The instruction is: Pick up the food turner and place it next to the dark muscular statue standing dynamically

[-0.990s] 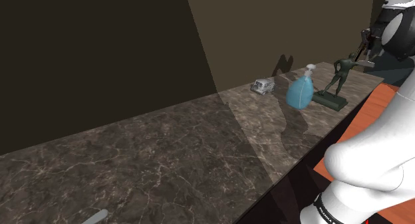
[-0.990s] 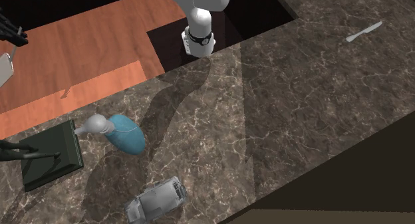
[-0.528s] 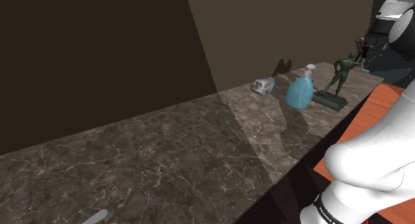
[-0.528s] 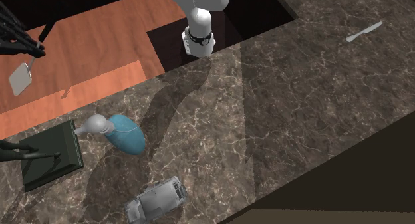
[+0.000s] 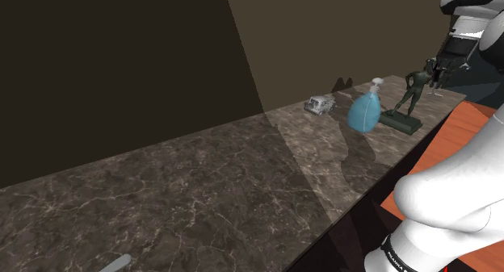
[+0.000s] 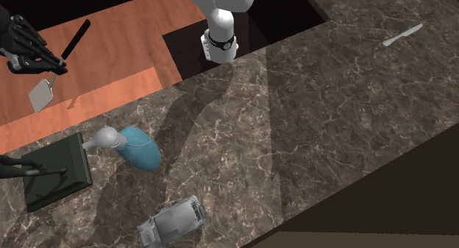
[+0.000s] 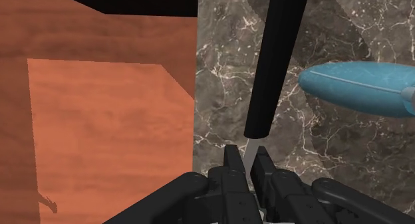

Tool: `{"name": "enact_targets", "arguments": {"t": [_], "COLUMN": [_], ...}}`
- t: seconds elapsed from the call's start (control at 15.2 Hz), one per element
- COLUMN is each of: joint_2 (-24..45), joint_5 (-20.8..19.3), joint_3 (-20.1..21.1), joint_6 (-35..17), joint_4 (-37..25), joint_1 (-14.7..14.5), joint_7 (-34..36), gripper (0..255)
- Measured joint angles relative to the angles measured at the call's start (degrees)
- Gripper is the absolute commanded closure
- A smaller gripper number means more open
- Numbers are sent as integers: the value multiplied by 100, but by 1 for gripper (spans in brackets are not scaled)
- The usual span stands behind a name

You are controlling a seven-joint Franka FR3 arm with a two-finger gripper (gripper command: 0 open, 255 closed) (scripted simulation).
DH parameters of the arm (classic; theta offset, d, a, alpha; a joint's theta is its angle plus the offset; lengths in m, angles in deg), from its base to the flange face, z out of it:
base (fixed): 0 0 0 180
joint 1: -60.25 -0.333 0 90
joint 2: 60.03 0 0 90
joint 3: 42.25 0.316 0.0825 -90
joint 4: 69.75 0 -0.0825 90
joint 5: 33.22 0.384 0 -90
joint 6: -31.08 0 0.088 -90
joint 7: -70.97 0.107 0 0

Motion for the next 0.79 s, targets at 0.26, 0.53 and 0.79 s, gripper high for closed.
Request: {"name": "enact_targets", "arguments": {"t": [0.26, 0.53, 0.79], "joint_2": [-69, -112, -135], "joint_5": [-26, -42, -49], "joint_3": [8, 12, 19], "joint_6": [-344, -667, -961], "joint_4": [408, 770, 1085], "joint_1": [-5, -8, -13], "joint_7": [10, 15, 28], "gripper": [255, 255, 255]}}
